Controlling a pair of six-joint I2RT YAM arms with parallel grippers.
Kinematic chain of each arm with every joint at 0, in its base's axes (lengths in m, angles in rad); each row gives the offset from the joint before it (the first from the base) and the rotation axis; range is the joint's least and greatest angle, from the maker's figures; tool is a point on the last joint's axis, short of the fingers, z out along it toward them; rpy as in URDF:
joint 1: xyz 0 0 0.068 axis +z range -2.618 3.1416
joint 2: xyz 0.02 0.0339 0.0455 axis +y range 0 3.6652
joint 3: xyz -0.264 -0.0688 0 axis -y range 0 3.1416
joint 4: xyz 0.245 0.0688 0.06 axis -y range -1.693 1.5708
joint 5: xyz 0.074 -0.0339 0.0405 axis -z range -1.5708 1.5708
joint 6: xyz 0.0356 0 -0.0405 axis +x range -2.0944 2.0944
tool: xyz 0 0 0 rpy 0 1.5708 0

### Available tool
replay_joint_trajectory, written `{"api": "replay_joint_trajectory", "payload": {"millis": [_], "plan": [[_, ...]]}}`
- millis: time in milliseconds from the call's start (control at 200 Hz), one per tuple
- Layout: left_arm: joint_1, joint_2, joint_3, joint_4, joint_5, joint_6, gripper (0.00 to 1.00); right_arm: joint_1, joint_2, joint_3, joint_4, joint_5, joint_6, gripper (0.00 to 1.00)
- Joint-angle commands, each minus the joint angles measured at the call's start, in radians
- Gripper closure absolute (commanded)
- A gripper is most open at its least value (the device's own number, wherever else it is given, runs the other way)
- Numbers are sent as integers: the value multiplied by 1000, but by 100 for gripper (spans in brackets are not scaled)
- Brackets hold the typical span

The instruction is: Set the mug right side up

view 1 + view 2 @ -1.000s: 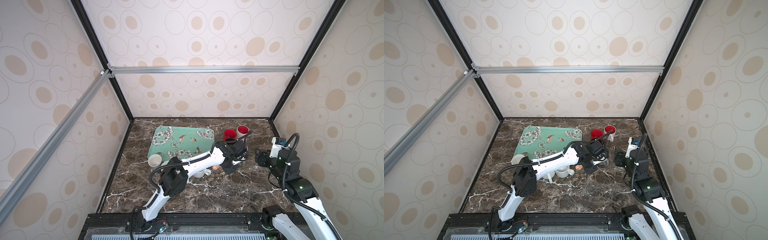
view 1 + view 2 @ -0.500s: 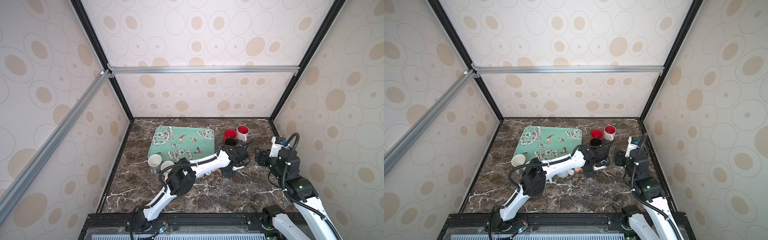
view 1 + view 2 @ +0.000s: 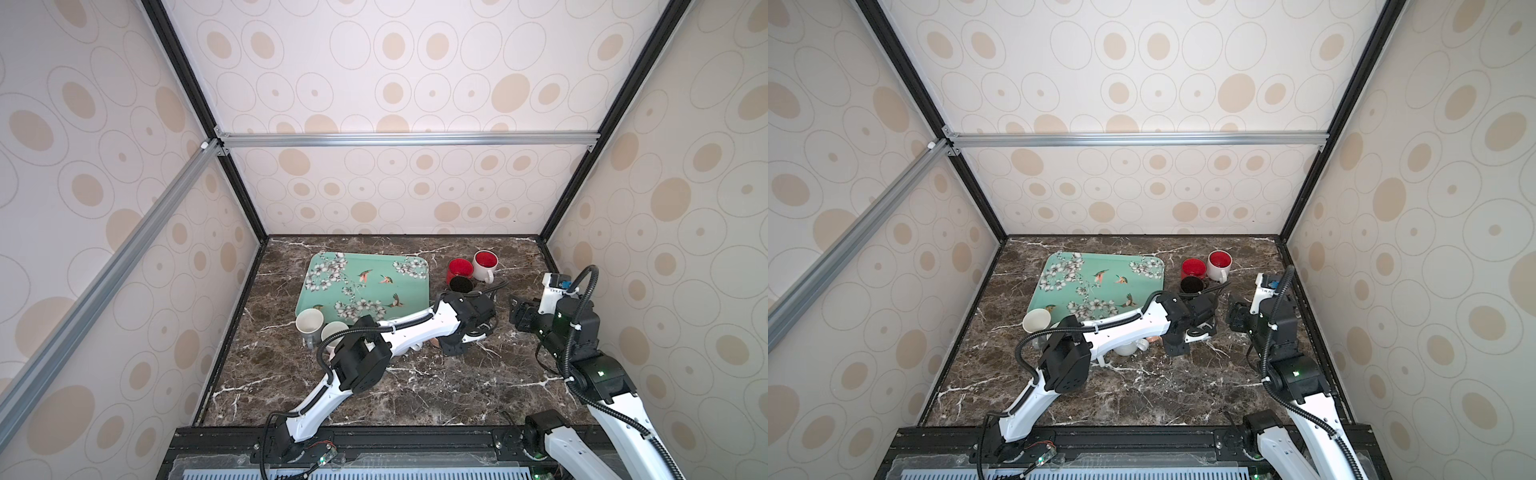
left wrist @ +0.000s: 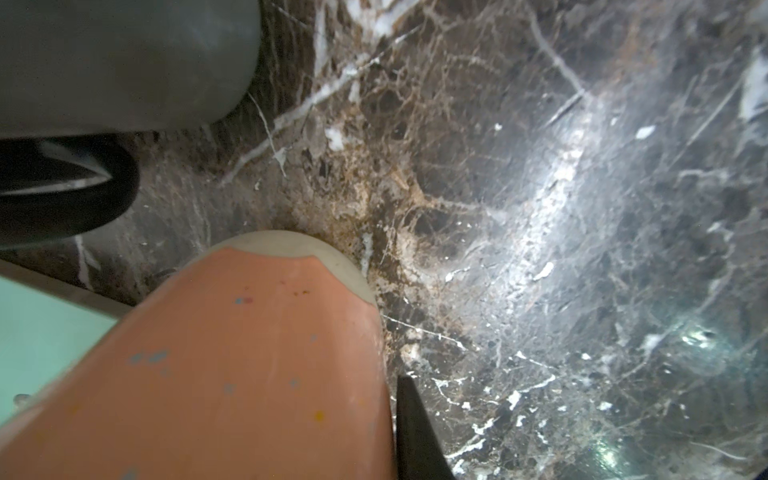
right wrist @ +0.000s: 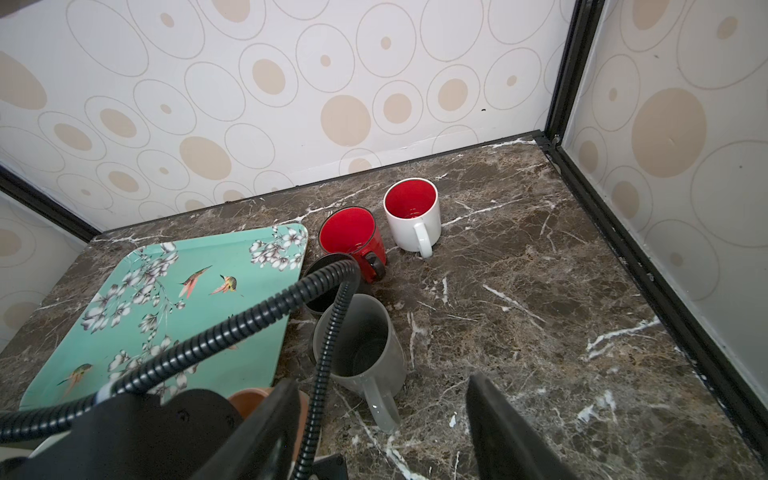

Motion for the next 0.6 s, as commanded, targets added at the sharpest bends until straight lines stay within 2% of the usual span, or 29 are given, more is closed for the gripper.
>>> {"api": "replay_joint_trajectory", "payload": {"millis": [0, 150, 595], "plan": [[5, -68, -13, -23, -36, 30, 68, -4, -6, -5, 6, -1, -8, 33], [6, -85, -36, -10, -44, 23, 61, -4, -5, -6, 4, 1, -8, 33], [7, -142, -17, 3, -74, 19, 59, -4, -15, -2, -8, 17, -19, 33]]}}
